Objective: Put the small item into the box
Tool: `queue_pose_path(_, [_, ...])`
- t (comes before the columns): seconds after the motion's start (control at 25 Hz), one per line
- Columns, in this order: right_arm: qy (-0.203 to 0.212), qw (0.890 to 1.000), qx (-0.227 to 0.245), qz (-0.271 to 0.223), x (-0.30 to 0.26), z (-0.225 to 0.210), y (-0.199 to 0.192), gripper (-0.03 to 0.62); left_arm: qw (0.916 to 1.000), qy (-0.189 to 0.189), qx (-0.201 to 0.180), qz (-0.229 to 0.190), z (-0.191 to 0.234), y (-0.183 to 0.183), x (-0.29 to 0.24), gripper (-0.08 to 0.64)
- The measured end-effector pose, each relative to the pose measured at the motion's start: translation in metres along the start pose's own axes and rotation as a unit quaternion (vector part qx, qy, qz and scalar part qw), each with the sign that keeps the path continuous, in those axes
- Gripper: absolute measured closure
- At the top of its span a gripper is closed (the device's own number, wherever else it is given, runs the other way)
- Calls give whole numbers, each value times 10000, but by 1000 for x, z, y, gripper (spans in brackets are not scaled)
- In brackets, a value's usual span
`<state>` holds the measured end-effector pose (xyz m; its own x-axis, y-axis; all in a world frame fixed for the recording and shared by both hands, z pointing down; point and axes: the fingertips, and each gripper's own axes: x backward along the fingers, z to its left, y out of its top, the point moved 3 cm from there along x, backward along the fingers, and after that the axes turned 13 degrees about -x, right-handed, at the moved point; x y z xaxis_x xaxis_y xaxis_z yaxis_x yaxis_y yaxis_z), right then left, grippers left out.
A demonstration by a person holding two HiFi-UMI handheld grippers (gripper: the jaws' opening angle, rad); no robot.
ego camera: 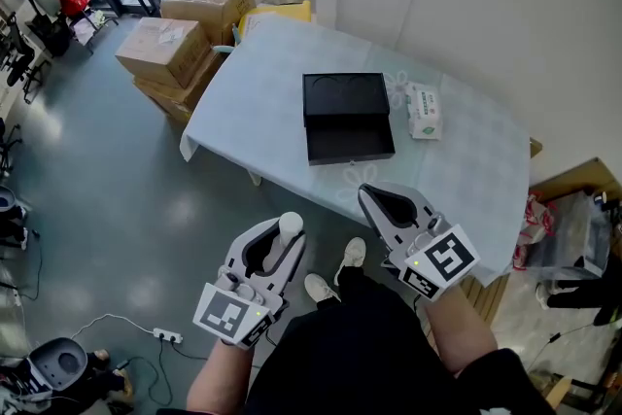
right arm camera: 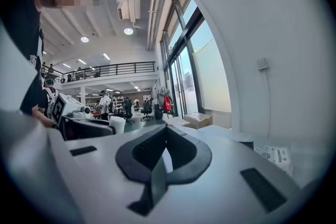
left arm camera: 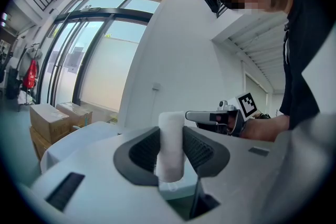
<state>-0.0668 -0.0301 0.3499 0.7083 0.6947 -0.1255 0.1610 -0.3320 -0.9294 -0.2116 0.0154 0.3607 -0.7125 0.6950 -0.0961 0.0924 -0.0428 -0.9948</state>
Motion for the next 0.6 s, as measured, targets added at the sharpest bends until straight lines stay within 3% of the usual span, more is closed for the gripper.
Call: queue_pose_path(0.6, [-98, 9998, -178, -33, -1, -72, 14, 583, 9995, -103, -78, 282, 6, -3, -75, 426])
